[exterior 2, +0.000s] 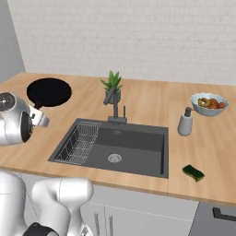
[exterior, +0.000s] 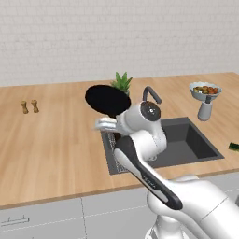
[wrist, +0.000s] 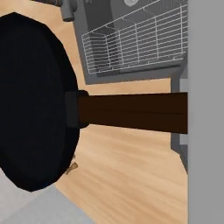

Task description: Pick the pan and sponge and place them into the sink. Then turn on the water.

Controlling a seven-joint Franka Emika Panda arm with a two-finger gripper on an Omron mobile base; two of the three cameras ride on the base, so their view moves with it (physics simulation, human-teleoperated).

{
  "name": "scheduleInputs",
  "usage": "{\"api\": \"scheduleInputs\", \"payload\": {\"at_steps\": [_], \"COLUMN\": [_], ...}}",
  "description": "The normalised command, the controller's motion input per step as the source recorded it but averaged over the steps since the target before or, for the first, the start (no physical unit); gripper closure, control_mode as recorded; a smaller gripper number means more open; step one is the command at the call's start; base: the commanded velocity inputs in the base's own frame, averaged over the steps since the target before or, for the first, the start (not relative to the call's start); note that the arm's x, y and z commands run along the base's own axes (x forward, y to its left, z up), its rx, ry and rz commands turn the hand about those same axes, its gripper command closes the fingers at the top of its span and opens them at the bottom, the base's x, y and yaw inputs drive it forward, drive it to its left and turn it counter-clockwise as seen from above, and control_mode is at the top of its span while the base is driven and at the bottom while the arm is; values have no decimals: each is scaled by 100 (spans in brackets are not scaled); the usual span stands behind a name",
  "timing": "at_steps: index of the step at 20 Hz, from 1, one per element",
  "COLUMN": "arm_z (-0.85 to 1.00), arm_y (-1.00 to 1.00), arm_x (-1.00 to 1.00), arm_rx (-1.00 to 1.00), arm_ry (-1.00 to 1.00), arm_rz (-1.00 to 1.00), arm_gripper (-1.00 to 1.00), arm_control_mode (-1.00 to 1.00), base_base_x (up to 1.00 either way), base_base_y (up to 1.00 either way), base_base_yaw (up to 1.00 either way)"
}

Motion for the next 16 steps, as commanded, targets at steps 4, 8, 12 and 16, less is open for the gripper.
{"api": "scheduleInputs", "payload": {"at_steps": [4,8,12,16], "arm_z": [34,48,59,49], "arm_y": [-91,-86,-87,-86], "arm_x": [-11,-4,-1,0], "arm_rx": [0,0,0,0], "arm_ry": [0,-3,-10,-6], "arm_rz": [0,0,0,1], "arm_gripper": [100,100,100,100], "arm_control_mode": [-100,-100,-100,-100], "base_base_x": [0,0,0,0], "base_base_y": [0,0,0,0], "base_base_yaw": [0,0,0,0]}}
